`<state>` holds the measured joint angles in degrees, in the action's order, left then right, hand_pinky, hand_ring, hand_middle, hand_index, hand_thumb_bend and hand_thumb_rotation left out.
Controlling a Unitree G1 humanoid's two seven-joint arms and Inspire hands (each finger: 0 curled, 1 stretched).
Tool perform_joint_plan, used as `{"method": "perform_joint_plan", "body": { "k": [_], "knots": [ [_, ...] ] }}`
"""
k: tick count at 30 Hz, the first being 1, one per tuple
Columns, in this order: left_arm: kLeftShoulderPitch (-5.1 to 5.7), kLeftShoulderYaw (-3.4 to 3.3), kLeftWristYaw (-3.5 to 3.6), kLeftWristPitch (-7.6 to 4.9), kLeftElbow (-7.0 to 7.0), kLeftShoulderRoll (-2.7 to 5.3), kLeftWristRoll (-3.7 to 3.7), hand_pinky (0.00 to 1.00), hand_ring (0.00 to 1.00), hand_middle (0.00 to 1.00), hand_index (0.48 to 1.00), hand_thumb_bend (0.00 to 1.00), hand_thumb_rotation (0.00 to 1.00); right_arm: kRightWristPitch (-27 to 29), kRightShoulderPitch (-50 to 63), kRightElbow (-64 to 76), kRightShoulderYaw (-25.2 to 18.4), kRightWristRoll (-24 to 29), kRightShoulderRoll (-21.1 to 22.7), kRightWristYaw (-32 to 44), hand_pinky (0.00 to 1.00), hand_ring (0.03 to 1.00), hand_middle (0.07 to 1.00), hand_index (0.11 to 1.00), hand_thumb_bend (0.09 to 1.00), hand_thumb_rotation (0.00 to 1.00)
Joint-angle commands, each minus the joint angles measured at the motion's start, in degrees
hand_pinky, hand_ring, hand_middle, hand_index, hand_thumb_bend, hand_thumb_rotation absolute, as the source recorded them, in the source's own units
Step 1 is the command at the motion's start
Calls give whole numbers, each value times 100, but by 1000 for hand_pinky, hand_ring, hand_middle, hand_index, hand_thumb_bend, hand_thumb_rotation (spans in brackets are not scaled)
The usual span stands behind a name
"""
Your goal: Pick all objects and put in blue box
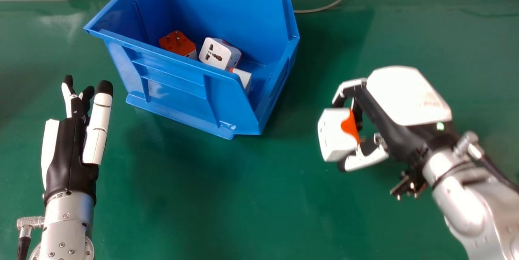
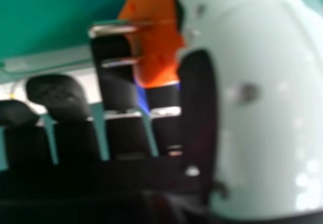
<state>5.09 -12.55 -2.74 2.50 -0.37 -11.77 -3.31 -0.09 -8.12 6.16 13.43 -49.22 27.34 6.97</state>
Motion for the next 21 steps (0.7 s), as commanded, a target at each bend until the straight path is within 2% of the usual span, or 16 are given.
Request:
{"method": "perform_joint_plan", "body": {
  "k": [1, 7, 17, 21],
  "knots": [
    [-101, -5, -43, -96, -29, -13, -20, 981, 991, 973, 977, 605, 1000, 96, -552, -126, -37, -24, 41, -157, 69, 115, 214, 470, 490, 134],
    [-94, 0, -35, -67, -72, -5, -16, 982, 991, 973, 977, 604, 1000, 163, -1564, -784, 128, -16, -131, -155, 62, 110, 196, 469, 490, 143],
    [-89, 16, -38, -100, -45, -9, -39, 984, 992, 974, 977, 603, 1000, 254, -3024, -2130, 571, -76, -585, -412, 38, 85, 161, 469, 489, 148],
    [-43, 24, -33, -66, -144, 4, -35, 985, 992, 974, 977, 600, 1000, 421, -3477, -2665, 796, -105, -734, -589, 35, 79, 149, 469, 489, 149]
  ]
}}
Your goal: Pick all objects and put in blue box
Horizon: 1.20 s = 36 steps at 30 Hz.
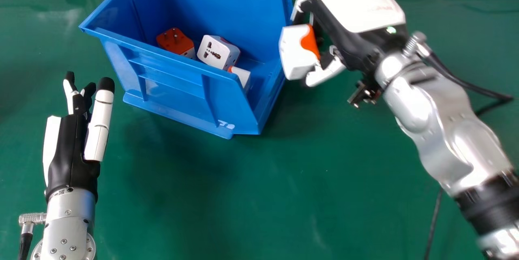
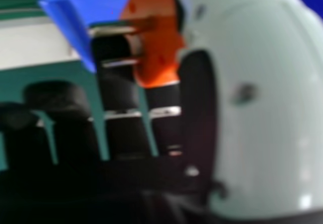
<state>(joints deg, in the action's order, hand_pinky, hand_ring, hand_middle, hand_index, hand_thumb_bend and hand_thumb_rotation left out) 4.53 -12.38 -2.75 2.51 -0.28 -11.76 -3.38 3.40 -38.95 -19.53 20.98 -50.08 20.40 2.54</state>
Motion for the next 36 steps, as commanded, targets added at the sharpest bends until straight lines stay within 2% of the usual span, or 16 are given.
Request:
{"method": "perform_joint_plan", "body": {
  "k": [1, 7, 10, 12, 15, 18, 22, 26, 28, 32, 36],
  "knots": [
    [41, 7, -22, -63, -198, 12, -16, 985, 992, 974, 977, 598, 1000, 64, -536, -236, 110, -29, -104, -115, 34, 77, 147, 469, 488, 149],
    [115, -5, 26, -59, -311, 47, 70, 988, 994, 975, 979, 590, 1000, -14, -1178, -967, 387, 23, -467, -41, 29, 73, 143, 469, 488, 149],
    [130, -12, 46, -64, -303, 53, 127, 993, 997, 978, 982, 586, 1000, -53, -1476, -1366, 511, -13, -638, -146, 24, 70, 135, 469, 491, 139],
    [135, -15, 41, -27, -331, 61, 156, 994, 997, 979, 983, 585, 1000, -24, -1647, -1612, 578, -14, -726, -243, 22, 68, 132, 469, 493, 134],
    [137, -15, 29, -32, -323, 73, 165, 996, 998, 979, 984, 588, 1000, 71, -1845, -1906, 657, 23, -837, -351, 21, 68, 131, 469, 496, 130],
    [142, -13, 20, 39, -382, 97, 175, 997, 999, 980, 985, 592, 1000, 159, -2079, -2285, 801, -34, -955, -493, 20, 68, 134, 469, 497, 127],
    [159, -7, 13, 59, -434, 107, 152, 998, 999, 981, 986, 596, 1000, 265, -2348, -2759, 1037, -135, -1058, -702, 26, 75, 145, 472, 498, 126],
    [216, 16, 10, 77, -564, 147, 125, 999, 1000, 981, 987, 590, 1000, 243, -2560, -3138, 1183, -181, -1206, -779, 39, 89, 164, 471, 497, 130],
    [199, 19, 0, 50, -527, 160, 109, 1000, 1000, 982, 987, 588, 1000, 204, -2640, -3288, 1238, -182, -1280, -780, 39, 90, 164, 471, 498, 129],
    [203, 52, -35, 92, -593, 187, 46, 1000, 1000, 982, 988, 586, 1000, 128, -2684, -3426, 1240, -90, -1385, -789, 39, 89, 165, 475, 501, 126],
    [222, 70, -54, 135, -655, 226, 41, 1000, 1000, 982, 988, 581, 1000, 68, -2602, -3347, 1192, -54, -1407, -889, 38, 87, 164, 479, 505, 121]
  ]
}}
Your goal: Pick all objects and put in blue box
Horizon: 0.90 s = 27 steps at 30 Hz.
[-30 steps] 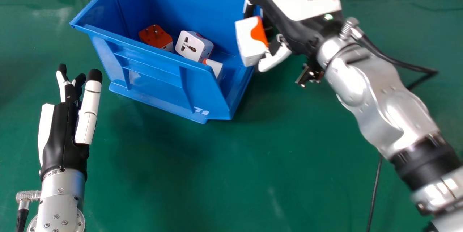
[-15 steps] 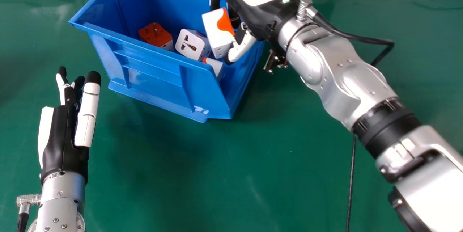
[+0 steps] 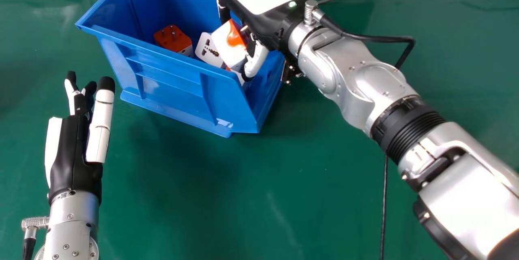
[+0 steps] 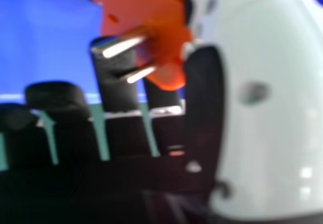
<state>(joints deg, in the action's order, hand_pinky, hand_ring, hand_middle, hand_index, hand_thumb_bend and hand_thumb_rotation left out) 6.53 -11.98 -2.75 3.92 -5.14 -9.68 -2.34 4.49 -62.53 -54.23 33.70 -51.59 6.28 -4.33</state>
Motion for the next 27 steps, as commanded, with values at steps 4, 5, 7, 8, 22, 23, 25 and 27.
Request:
{"method": "perform_joint_plan", "body": {
  "k": [4, 5, 7, 8, 22, 23, 25, 27],
  "knots": [
    [22, 26, -48, -27, -160, 24, -57, 1000, 1000, 982, 989, 580, 1000, -2, -98, 337, -98, 140, 65, -243, 76, 130, 232, 476, 510, 95],
    [28, 29, -51, -29, -177, 24, -65, 1000, 1000, 982, 989, 580, 1000, 13, -73, 371, -67, 117, 88, -255, 76, 130, 232, 476, 510, 95],
    [23, 39, -64, -55, -167, 21, -92, 1000, 1000, 982, 990, 580, 1000, 37, -53, 394, 8, 48, 124, -291, 127, 185, 280, 479, 512, 78],
    [26, 44, -67, -66, -169, 16, -105, 1000, 1000, 982, 990, 580, 1000, 48, -45, 408, 42, 16, 144, -299, 127, 185, 280, 479, 512, 78],
    [-75, 51, -20, -80, -50, -37, -158, 994, 998, 981, 993, 586, 1000, 0, 85, 618, 50, 51, 209, -242, 474, 610, 699, 735, 597, 434],
    [-88, 51, -22, -89, -32, -39, -162, 993, 998, 981, 993, 587, 1000, -8, 88, 621, 36, 67, 205, -234, 482, 619, 707, 741, 588, 436],
    [-96, 41, -16, -83, -24, -28, -136, 992, 998, 981, 993, 587, 1000, -25, 100, 635, 13, 91, 198, -232, 489, 627, 714, 745, 578, 432],
    [-123, 47, -20, -86, 10, -23, -136, 991, 998, 981, 993, 587, 1000, -31, 109, 633, -1, 101, 192, -252, 499, 639, 723, 751, 541, 386]
  ]
}}
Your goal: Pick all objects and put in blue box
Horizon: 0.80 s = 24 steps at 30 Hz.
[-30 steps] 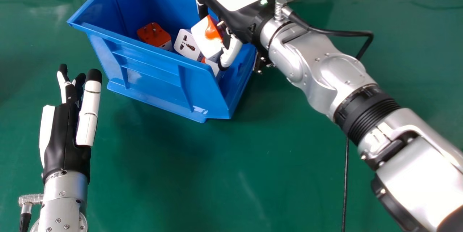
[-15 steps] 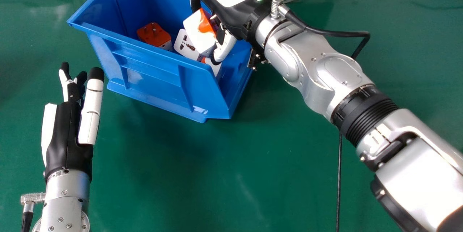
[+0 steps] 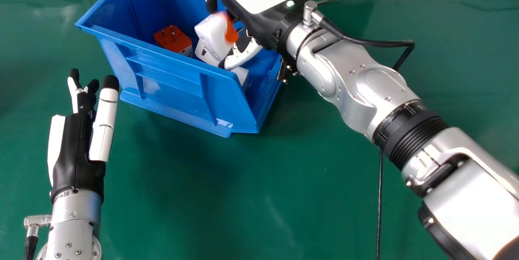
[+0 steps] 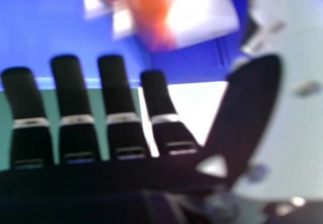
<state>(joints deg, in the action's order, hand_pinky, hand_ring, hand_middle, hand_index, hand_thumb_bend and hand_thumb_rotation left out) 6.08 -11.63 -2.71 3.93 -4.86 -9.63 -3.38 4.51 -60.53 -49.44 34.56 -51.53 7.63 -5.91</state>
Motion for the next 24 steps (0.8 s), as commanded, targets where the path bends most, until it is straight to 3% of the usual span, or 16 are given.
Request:
{"method": "perform_joint_plan", "body": {
  "k": [1, 9, 18, 20, 24],
  "knots": [
    [-105, 20, -36, -101, 27, -33, -51, 991, 998, 981, 993, 587, 1000, -35, -89, 150, -93, 97, 57, -101, 503, 643, 725, 752, 525, 362],
    [-187, 23, -60, -143, 153, -51, -89, 990, 998, 981, 992, 585, 1000, -48, -70, 152, -103, 119, 54, -127, 489, 631, 722, 749, 467, 226],
    [-185, 35, -45, -109, 106, -45, -121, 987, 996, 980, 990, 588, 1000, -6, -51, 204, -119, 126, 113, -157, 403, 536, 653, 732, 432, 91],
    [-207, 24, -36, -132, 172, -54, -112, 985, 996, 980, 989, 591, 1000, -4, -18, 280, -145, 143, 154, -153, 397, 538, 659, 729, 430, 74],
    [-192, 28, -31, -94, 118, -41, -104, 985, 995, 980, 989, 593, 1000, -27, 70, 472, -197, 181, 261, -124, 416, 559, 672, 719, 428, 62]
  ]
}}
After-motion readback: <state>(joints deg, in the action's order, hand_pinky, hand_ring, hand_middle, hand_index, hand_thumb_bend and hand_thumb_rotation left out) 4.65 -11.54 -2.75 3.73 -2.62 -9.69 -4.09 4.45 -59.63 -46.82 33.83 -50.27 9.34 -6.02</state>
